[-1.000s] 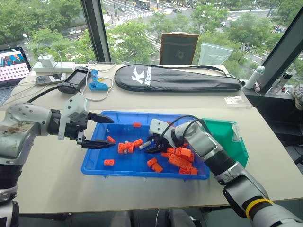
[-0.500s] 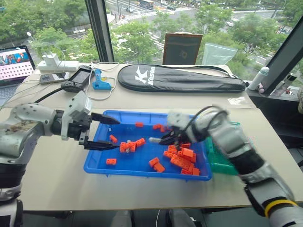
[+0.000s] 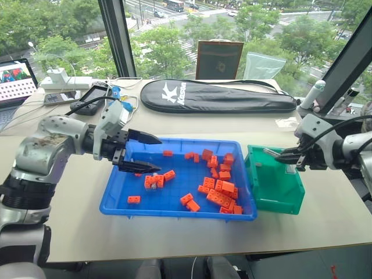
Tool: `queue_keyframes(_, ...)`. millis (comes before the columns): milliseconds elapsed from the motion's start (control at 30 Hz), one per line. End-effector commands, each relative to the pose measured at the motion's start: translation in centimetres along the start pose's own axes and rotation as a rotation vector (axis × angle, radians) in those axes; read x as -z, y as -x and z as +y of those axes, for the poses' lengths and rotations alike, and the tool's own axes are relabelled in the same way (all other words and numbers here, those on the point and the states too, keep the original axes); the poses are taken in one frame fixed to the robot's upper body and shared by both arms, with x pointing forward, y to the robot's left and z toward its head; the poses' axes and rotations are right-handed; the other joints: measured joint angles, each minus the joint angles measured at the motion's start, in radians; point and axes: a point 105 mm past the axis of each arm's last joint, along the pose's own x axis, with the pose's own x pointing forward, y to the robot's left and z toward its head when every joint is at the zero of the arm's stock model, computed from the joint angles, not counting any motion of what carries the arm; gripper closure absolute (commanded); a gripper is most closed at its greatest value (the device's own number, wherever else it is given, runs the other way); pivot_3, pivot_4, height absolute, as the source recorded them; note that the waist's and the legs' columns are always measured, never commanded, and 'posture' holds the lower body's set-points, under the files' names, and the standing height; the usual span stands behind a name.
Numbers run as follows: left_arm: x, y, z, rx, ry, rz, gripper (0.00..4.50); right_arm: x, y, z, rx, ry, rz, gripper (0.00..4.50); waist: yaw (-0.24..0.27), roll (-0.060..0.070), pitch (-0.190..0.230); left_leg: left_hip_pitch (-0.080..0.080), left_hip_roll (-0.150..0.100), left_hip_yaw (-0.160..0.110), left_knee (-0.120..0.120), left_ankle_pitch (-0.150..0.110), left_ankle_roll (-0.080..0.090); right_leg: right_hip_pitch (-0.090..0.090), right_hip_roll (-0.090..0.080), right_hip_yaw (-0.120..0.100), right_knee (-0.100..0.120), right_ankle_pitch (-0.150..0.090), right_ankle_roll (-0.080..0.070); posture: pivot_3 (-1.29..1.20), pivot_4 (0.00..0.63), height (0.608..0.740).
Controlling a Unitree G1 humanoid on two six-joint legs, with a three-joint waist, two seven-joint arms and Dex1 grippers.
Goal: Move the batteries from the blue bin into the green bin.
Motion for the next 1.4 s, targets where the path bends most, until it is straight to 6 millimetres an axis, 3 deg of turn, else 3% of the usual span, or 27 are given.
queue_keyframes(33,-0.4,0.0,0.4,-0.002,-0.036,0.011,0.0,-0.4,0.5,-0.3,0.047,0.015,-0.032,4.24,-0.001,0.0,0.0,0.0,0.0,0.0,0.0,0.0,0.0,0.0,0.0,0.0,0.0,0.0,0.0,0.0,0.15,0.74)
queue_keyframes(100,-0.3,0.0,0.4,-0.005,-0.033,0.022,0.0,0.2,0.3,-0.2,0.052,0.018,-0.013,4.24,0.001,0.0,0.0,0.0,0.0,0.0,0.0,0.0,0.0,0.0,0.0,0.0,0.0,0.0,0.0,0.0,0.15,0.74)
queue_keyframes(167,-0.2,0.0,0.6,-0.017,-0.034,0.03,0.0,0.3,0.2,-0.2,0.053,0.021,-0.013,3.24,0.004,0.0,0.0,0.0,0.0,0.0,0.0,0.0,0.0,0.0,0.0,0.0,-0.001,0.0,0.0,0.0,0.15,0.74)
queue_keyframes(300,0.0,0.5,0.7,-0.048,-0.028,0.043,0.0,-0.3,0.8,-0.9,0.088,0.056,-0.005,1.96,0.005,0.0,0.0,-0.001,0.0,0.0,0.0,0.0,0.0,0.0,-0.001,0.0,-0.001,0.0,0.0,0.0,0.15,0.74)
queue_keyframes(500,0.8,1.7,1.0,-0.126,-0.018,0.087,0.0,-7.5,-0.5,0.2,0.062,0.26,-0.213,0.03,-0.016,0.001,0.0,0.0,0.0,0.0,0.0,0.0,0.0,0.0,0.0,0.001,0.0,0.0,0.0,0.0,0.15,0.74)
queue_keyframes(533,1.0,1.8,1.0,-0.138,-0.018,0.095,0.0,-8.2,-0.8,0.6,0.046,0.275,-0.239,0.03,-0.017,0.001,0.0,0.001,0.0,-0.001,0.0,0.0,0.0,0.0,0.001,0.0,0.001,0.0,0.0,0.0,0.15,0.74)
queue_keyframes(600,1.6,2.4,0.8,-0.159,-0.013,0.122,0.0,-11.1,-2.5,3.6,-0.099,0.271,-0.356,0.03,-0.02,0.001,0.0,0.0,0.001,-0.002,0.0,0.0,0.0,0.0,0.001,0.0,0.0,0.0,0.0,0.0,0.15,0.74)
queue_keyframes(667,1.7,3.7,0.2,-0.193,-0.002,0.137,0.0,-12.7,-5.5,8.3,-0.302,0.331,-0.404,0.03,-0.029,0.001,0.0,0.0,0.0,-0.001,0.0,0.0,0.0,0.0,0.001,0.001,0.0,0.0,0.0,0.0,0.15,0.74)
queue_keyframes(700,1.7,4.1,0.0,-0.204,0.0,0.142,0.0,-13.0,-6.4,9.5,-0.353,0.347,-0.411,0.03,-0.032,0.001,0.0,0.0,0.001,-0.001,-0.001,0.0,0.0,0.0,0.001,0.001,0.0,0.0,0.0,0.0,0.15,0.74)
queue_keyframes(933,2.4,5.8,-1.8,-0.257,0.062,0.196,0.0,-13.9,-10.7,14.3,-0.537,0.446,-0.463,0.03,0.002,0.001,0.001,-0.004,0.0,-0.001,0.0,0.0,0.0,-0.001,-0.002,-0.001,-0.001,0.0,0.0,0.0,0.15,0.74)
queue_keyframes(1200,3.1,6.9,-3.3,-0.317,0.128,0.236,0.0,-14.5,-15.0,14.5,-0.556,0.476,-0.463,0.03,0.0,0.001,0.001,-0.002,0.001,-0.001,0.001,0.001,-0.002,-0.002,0.0,-0.001,0.001,0.0,0.0,0.0,0.15,0.74)
queue_keyframes(1400,3.6,7.3,-3.9,-0.347,0.139,0.253,0.0,-14.4,-16.5,14.2,-0.556,0.478,-0.451,0.03,-0.002,0.002,0.001,-0.001,0.001,-0.001,0.0,0.001,-0.002,-0.001,0.0,-0.001,0.001,0.0,0.0,0.0,0.15,0.74)
